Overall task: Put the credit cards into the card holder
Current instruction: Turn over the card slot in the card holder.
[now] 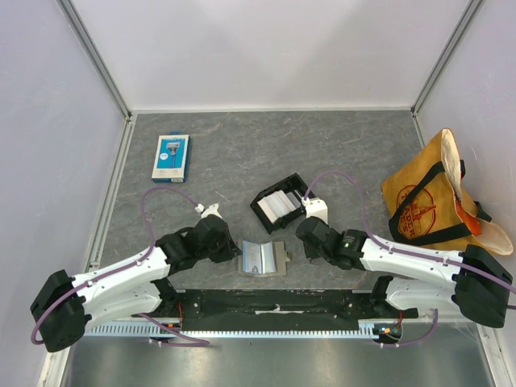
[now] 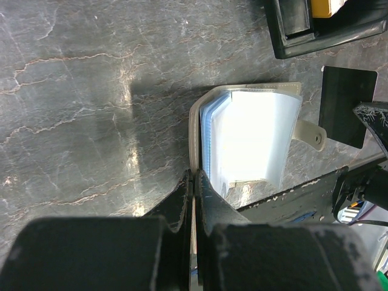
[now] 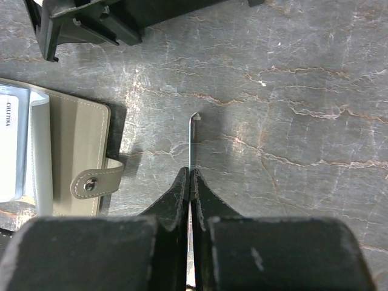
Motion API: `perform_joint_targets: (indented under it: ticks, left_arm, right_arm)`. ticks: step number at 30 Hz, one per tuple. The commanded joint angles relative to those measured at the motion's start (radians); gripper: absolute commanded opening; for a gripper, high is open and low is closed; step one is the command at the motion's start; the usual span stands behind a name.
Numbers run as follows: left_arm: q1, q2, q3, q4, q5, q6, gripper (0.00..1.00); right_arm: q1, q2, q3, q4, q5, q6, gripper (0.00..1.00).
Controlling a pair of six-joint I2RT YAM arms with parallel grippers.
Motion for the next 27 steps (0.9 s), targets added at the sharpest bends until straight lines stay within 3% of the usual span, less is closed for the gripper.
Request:
perform_joint_targets:
  ticks: [1,22,27]
  left_arm:
    - [0.000,-0.016,-0.009,0.030,-0.003,0.008,0.02]
    - [0.000,-0.013,-0.006,0.033,-0.002,0.008,0.02]
    - [-0.002,-0.012,-0.006,0.033,0.000,0.010,0.02]
  right_arm:
    - [0.003,0.019,-0.018,0.006,-0.036,0.002,0.06]
    - [0.004,0.097,0.003,-0.028,0.011,0.019,0.11]
    - [0.004,0.098,0.011,-0.023,0.010,0.021,0.03]
